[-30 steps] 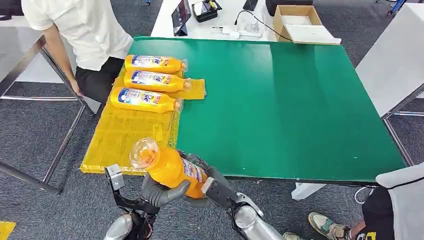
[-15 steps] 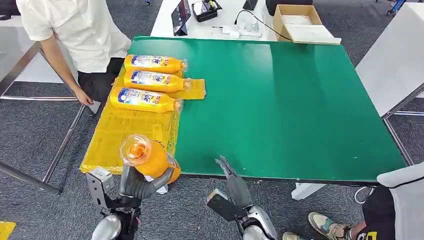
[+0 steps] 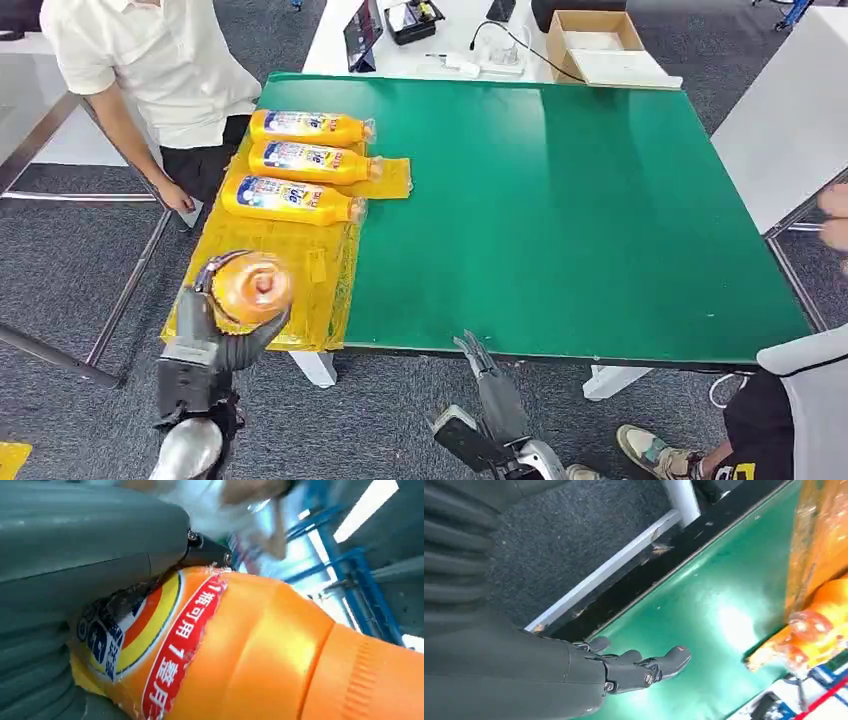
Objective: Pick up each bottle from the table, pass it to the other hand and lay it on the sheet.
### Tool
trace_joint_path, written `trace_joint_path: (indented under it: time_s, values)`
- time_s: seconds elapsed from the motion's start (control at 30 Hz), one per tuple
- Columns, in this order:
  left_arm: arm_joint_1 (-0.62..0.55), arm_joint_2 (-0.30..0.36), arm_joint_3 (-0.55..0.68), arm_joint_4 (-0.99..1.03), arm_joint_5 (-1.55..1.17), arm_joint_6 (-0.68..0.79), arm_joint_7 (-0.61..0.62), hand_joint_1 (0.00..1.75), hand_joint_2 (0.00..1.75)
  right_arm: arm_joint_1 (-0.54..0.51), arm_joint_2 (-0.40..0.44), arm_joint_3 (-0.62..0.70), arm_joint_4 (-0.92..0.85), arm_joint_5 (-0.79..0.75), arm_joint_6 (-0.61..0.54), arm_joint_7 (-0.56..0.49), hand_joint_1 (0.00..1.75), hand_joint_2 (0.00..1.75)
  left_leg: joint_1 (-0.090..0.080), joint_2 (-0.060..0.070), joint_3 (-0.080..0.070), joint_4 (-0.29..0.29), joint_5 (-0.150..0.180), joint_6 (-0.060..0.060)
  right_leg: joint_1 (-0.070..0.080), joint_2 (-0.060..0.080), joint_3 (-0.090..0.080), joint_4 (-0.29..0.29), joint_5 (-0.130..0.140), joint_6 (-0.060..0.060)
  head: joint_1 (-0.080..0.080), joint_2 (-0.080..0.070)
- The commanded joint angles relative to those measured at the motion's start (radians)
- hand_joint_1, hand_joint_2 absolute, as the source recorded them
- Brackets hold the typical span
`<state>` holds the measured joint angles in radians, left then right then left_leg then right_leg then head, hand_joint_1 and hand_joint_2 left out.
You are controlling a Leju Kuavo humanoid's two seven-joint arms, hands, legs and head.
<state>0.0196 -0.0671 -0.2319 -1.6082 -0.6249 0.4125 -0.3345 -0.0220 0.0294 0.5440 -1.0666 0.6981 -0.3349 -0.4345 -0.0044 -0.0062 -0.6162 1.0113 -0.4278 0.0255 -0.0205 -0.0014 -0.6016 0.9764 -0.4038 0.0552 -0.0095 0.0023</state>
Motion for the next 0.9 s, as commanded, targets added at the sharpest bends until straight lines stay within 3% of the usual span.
trace_joint_path:
  time_s: [0.03, 0.2, 0.53, 0.7, 0.73, 0.83, 0.87, 0.9]
  values:
    - [-0.379, 0.084, -0.104, 0.698, -0.368, 0.046, 0.124, 1.75, 1.75, -0.107, 0.029, 0.057, 0.064, -0.005, 0.095, -0.066, 0.0, 0.0, 0.001, -0.003, 0.006, -0.003, 0.002, -0.002, 0.001, -0.004, 0.007, -0.002, 0.0, -0.003, 0.0, 0.0]
    - [-0.54, 0.082, -0.109, 0.956, -0.4, -0.044, 0.173, 1.75, 1.75, -0.142, 0.054, 0.098, 0.09, -0.021, 0.13, -0.091, 0.0, 0.0, 0.001, -0.001, 0.004, -0.001, 0.002, -0.002, 0.001, -0.003, 0.005, -0.001, 0.001, -0.003, 0.0, 0.0]
    - [-0.544, 0.079, -0.106, 0.967, -0.398, -0.041, 0.167, 1.75, 1.75, -0.141, 0.053, 0.098, 0.091, -0.023, 0.13, -0.091, 0.0, 0.0, 0.002, 0.001, 0.006, 0.0, 0.0, -0.001, 0.002, 0.0, 0.006, 0.0, -0.001, -0.003, 0.0, 0.0]
    - [-0.646, 0.069, -0.087, 1.139, -0.412, -0.11, 0.233, 1.75, 1.75, -0.137, 0.064, 0.117, 0.065, -0.049, 0.122, -0.121, 0.0, 0.0, 0.001, 0.001, 0.002, 0.0, 0.001, -0.001, 0.001, -0.001, 0.003, 0.001, 0.0, -0.002, 0.0, 0.0]
    - [-0.664, 0.065, -0.08, 1.177, -0.415, -0.111, 0.25, 1.75, 1.75, -0.134, 0.067, 0.118, 0.051, -0.056, 0.11, -0.13, 0.0, 1.75, 0.001, 0.0, 0.001, 0.0, 0.002, -0.001, 0.001, -0.001, 0.002, 0.001, 0.001, -0.002, 0.001, 0.0]
    - [-0.68, 0.058, -0.073, 1.241, -0.423, -0.136, 0.271, 1.73, 1.75, -0.126, 0.071, 0.114, 0.026, -0.079, 0.092, -0.142, 0.0, 1.75, 0.002, 0.001, 0.003, 0.0, 0.001, -0.002, 0.002, 0.001, 0.003, 0.001, 0.001, -0.003, 0.0, 0.0]
    - [-0.683, 0.055, -0.069, 1.256, -0.421, -0.158, 0.279, 1.54, 1.75, -0.125, 0.071, 0.114, 0.022, -0.086, 0.089, -0.144, 0.0, 1.75, 0.002, 0.002, 0.004, 0.0, 0.001, -0.002, 0.002, 0.002, 0.004, 0.001, 0.0, -0.003, 0.0, 0.0]
    - [-0.685, 0.049, -0.054, 1.271, -0.406, -0.202, 0.281, 1.24, 1.75, -0.126, 0.071, 0.115, 0.025, -0.094, 0.087, -0.146, 0.0, 1.75, 0.002, 0.002, 0.004, 0.0, 0.001, -0.002, 0.002, 0.001, 0.004, 0.001, 0.0, -0.003, 0.0, 0.0]
